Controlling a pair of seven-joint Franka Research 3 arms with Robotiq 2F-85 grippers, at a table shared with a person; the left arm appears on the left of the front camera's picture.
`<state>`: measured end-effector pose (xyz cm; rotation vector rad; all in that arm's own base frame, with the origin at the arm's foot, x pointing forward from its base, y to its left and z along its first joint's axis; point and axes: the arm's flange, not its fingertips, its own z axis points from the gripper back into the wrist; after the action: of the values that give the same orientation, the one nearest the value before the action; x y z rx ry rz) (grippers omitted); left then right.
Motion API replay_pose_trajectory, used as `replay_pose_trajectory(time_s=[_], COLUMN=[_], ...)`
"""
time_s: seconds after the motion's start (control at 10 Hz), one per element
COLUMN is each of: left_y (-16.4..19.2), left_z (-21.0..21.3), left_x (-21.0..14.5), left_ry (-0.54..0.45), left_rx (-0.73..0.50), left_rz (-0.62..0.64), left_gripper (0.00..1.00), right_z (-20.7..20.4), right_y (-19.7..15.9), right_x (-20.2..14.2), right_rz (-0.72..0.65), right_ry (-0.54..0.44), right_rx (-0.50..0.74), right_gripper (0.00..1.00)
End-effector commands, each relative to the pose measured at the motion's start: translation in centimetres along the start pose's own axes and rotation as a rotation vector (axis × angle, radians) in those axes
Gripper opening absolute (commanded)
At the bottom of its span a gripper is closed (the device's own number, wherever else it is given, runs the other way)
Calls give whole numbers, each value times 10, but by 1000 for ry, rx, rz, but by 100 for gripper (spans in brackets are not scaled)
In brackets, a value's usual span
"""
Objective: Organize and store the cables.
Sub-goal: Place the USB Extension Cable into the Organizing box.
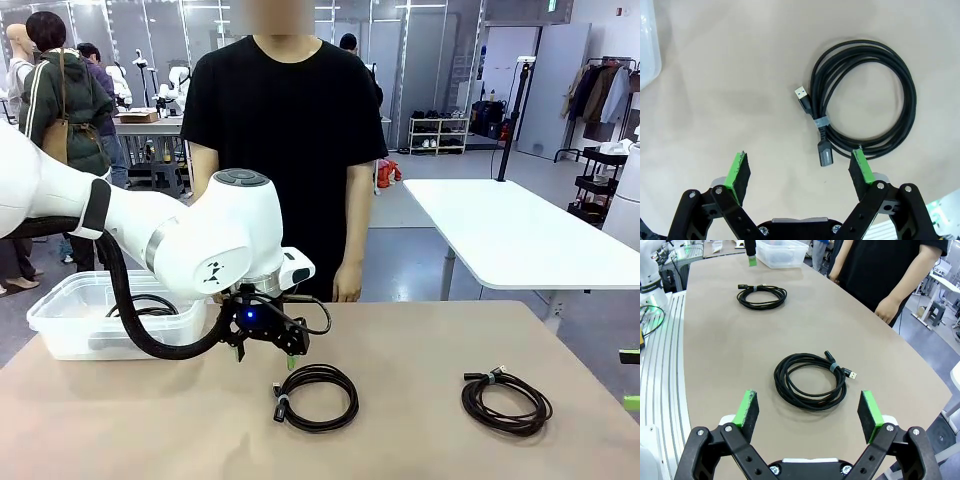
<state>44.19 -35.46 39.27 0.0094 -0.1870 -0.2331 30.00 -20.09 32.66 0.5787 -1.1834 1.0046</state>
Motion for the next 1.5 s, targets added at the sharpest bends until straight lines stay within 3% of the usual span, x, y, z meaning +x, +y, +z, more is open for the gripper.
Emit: replay_pose_trajectory(time_s=[0.0, 0.2, 0.8, 0.9, 1.2, 1.4], left_y=[-12, -17, -15, -15, -19, -20], left_z=[-17, -40, -84, -85, -88, -82], left_x=[18, 22, 20, 17, 9, 5], left_ry=[-21, 57, 136, 137, 153, 142], left_rx=[55, 63, -4, -5, 0, 2], left_rz=[120, 171, 200, 198, 170, 163], left_gripper=[100, 100, 100, 90, 0, 0], right_z=[1, 1, 1, 1, 1, 1], right_y=[-1, -1, -1, -1, -1, -1], right_x=[3, 3, 3, 3, 3, 3], right_rz=[-7, -7, -7, -7, -7, -7], right_ry=[-9, -9, -9, -9, -9, -9], right_rx=[-9, -9, -9, -9, -9, -9], right_gripper=[100, 100, 100, 100, 100, 100])
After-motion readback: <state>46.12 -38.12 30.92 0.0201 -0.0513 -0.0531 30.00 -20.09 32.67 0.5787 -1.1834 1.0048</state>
